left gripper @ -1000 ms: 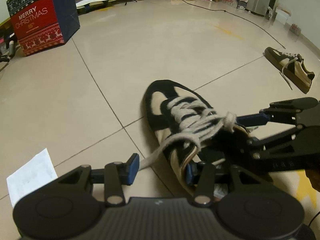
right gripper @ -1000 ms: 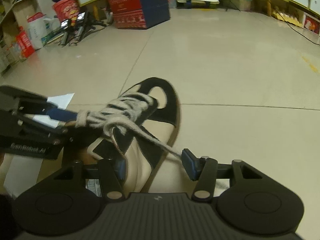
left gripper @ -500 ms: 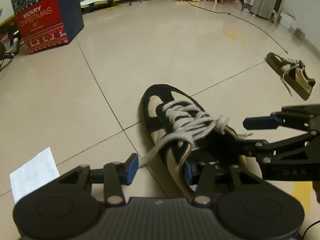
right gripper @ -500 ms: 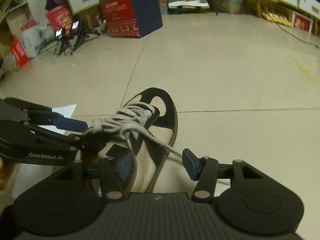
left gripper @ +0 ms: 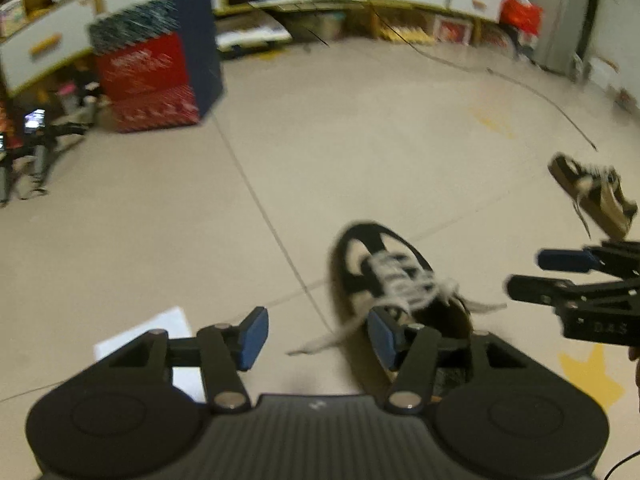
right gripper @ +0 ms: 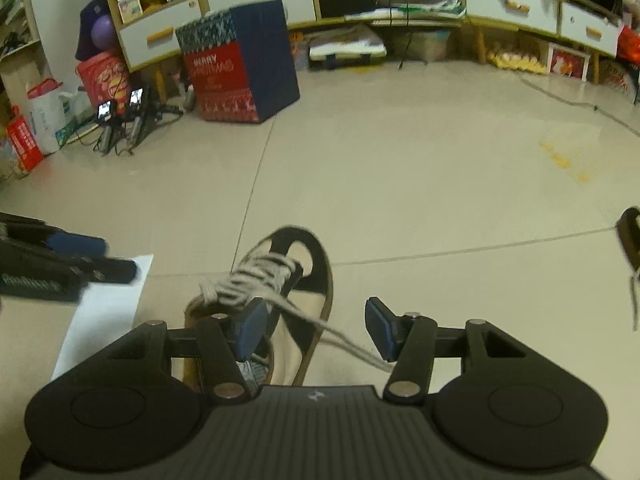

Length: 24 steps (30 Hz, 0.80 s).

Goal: Lace up shoes with both hands
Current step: 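Release the lace and withdraw both tools from the sneaker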

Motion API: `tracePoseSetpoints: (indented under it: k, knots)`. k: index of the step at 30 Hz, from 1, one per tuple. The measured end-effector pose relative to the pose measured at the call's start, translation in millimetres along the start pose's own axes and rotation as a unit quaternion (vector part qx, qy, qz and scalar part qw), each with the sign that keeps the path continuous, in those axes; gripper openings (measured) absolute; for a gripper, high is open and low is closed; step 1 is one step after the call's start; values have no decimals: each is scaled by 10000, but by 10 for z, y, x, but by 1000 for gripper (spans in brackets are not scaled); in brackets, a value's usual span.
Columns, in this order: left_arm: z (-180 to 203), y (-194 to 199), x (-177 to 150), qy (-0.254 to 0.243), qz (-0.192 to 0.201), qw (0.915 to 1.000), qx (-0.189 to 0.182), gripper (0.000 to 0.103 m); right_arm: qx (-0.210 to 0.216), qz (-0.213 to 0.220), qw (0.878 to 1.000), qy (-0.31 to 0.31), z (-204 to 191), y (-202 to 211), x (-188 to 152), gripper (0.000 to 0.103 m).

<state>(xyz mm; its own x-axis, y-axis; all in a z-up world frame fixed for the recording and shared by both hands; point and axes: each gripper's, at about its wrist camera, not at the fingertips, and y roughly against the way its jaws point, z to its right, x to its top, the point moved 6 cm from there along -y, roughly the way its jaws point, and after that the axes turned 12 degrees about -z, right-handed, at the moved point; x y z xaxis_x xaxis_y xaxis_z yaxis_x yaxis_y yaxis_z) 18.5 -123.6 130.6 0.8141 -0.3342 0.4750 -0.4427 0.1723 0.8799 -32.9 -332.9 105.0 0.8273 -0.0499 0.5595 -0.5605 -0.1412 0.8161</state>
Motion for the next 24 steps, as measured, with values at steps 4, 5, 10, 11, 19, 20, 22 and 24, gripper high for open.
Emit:
tracePoseSetpoints:
  k: [4,5,10,11,19,20,22,24]
  knots:
    - [-69,236,-39,30,152,9995,292,64,-26,-138,9996,244,-124,251,129,62]
    - [-82,271,-59,9,176,9992,364,65,-44,-196,9992,353,-172,316,165,62]
    - [-262,472,-182,341,294,9966,697,79,-114,-223,9970,739,-341,729,275,70]
    - [-272,540,-215,433,336,9964,650,81,-141,-183,9970,740,-343,798,261,71]
    - [-262,898,-501,535,509,9944,757,95,-347,-66,9985,420,-200,1056,-46,83]
    - [-271,894,-531,606,468,9944,723,96,-370,-119,9987,327,-163,1034,-95,83]
    - [-272,821,-565,676,370,9946,701,97,-417,-223,9987,171,-88,970,-183,83]
    - [-272,745,-598,742,271,9945,681,98,-471,-356,9983,19,-13,869,-276,84]
